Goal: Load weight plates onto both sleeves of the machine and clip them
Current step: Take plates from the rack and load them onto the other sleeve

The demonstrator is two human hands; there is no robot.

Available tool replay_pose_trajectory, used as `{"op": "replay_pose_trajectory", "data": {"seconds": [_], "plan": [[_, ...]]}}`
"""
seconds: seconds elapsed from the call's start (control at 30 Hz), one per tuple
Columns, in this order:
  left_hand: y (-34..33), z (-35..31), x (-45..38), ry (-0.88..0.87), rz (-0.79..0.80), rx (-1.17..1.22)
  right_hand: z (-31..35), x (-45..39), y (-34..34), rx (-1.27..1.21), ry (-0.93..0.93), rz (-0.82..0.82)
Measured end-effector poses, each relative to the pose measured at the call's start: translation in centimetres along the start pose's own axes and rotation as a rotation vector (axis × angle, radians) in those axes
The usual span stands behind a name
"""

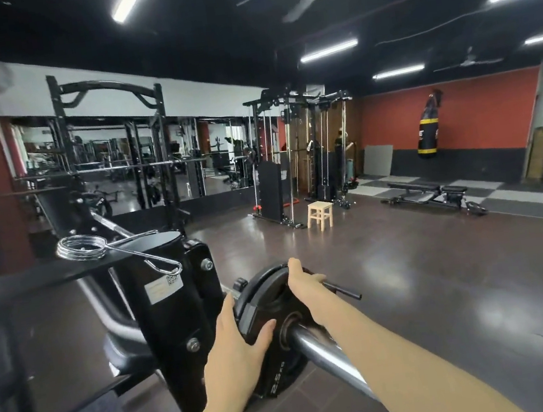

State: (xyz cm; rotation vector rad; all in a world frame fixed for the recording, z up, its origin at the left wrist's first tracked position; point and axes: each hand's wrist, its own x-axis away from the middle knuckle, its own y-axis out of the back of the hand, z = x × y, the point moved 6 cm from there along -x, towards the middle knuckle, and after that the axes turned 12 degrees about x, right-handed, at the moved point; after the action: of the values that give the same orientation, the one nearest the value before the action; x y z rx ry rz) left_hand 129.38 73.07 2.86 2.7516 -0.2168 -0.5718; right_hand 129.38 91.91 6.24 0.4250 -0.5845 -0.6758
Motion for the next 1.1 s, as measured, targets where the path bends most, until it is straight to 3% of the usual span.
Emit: {"op": "replay_pose_trajectory", "data": {"seconds": [0.3,0.43,0.57,0.67,0.87,1.1], "plan": [[-0.2,-0.1,-0.7,0.142,0.235,0.21,0.0,1.5,-0.8,0.037,0.082,-0.08],[-0.4,0.0,-1.3,0.117,0.259,0.221,-0.2,2.4,-0.7,0.051,0.11,-0.051],[0.5,-1.7,0.3,0.086,0.244,0.224,-0.3,3.4,-0.2,0.085,0.1,-0.009],[2.1,-3.4,1.7,0.073,0.124,0.138,-0.5,4.5,0.2,0.141,0.138,0.005],[4.8,-4.9,5.2,0.099,0.006,0.08,-1.5,8.9,1.7,0.227,0.271,-0.078],[8.6,-5.0,10.9,0.194,-0.056,0.168,-2.5,15.0,0.6,0.225,0.421,-0.18]]}}
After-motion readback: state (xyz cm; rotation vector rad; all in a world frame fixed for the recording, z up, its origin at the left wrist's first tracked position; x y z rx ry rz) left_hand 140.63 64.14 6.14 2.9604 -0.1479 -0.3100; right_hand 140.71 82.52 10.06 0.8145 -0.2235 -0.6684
